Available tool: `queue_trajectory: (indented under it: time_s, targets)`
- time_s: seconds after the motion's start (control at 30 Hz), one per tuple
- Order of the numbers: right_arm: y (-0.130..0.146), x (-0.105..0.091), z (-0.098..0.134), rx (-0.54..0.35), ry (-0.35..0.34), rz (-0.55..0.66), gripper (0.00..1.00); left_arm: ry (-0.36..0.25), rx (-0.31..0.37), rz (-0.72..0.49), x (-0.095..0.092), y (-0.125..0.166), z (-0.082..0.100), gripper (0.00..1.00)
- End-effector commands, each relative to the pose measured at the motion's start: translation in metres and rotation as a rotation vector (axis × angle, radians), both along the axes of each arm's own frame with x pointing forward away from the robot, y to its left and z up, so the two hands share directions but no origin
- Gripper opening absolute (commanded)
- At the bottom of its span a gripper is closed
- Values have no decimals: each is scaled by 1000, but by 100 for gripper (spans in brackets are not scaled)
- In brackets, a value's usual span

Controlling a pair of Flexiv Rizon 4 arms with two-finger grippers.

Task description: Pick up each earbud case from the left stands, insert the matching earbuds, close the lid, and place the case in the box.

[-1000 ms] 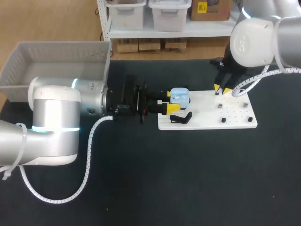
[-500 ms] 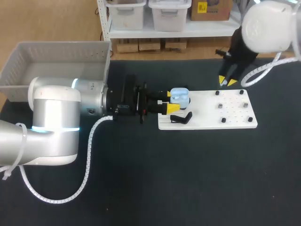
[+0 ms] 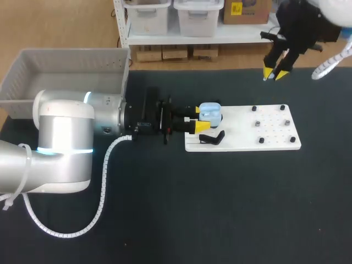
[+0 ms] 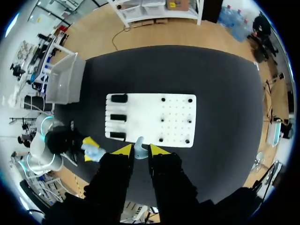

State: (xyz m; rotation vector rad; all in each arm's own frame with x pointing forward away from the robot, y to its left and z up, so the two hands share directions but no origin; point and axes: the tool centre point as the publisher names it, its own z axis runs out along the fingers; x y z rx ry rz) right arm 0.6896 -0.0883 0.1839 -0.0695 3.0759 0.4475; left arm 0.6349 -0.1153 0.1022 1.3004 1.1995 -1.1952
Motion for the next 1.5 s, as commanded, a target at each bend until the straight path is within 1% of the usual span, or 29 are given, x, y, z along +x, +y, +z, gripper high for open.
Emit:
queue_trajectory:
  time_s: [0.03,0.2,0.37,0.47,0.6,0.73,0.97,1.2,1.5]
  targets:
    - [12,-44,24,-13,-61,26,0,-3,-2,6,-1,0,-1,0]
    - [37,-61,27,-30,-80,91,0,-3,-2,6,-1,0,-1,0]
    - [62,-79,28,-52,-130,141,0,-3,-2,6,-1,0,-1,0]
    - [75,-86,25,-57,-142,156,0,-3,-2,6,-1,0,-1,0]
    - [91,-87,18,-64,-130,164,0,-3,-2,6,-1,0,-1,0]
    - [105,-85,16,-68,-115,171,0,-3,-2,6,-1,0,-1,0]
    - [124,-82,8,-94,-79,208,0,-3,-2,6,-1,0,-1,0]
    - [133,-83,-1,-121,-69,242,0,-3,-2,6,-1,0,-1,0]
    - [135,-86,-10,-143,-54,258,0,-3,-2,6,-1,0,-1,0]
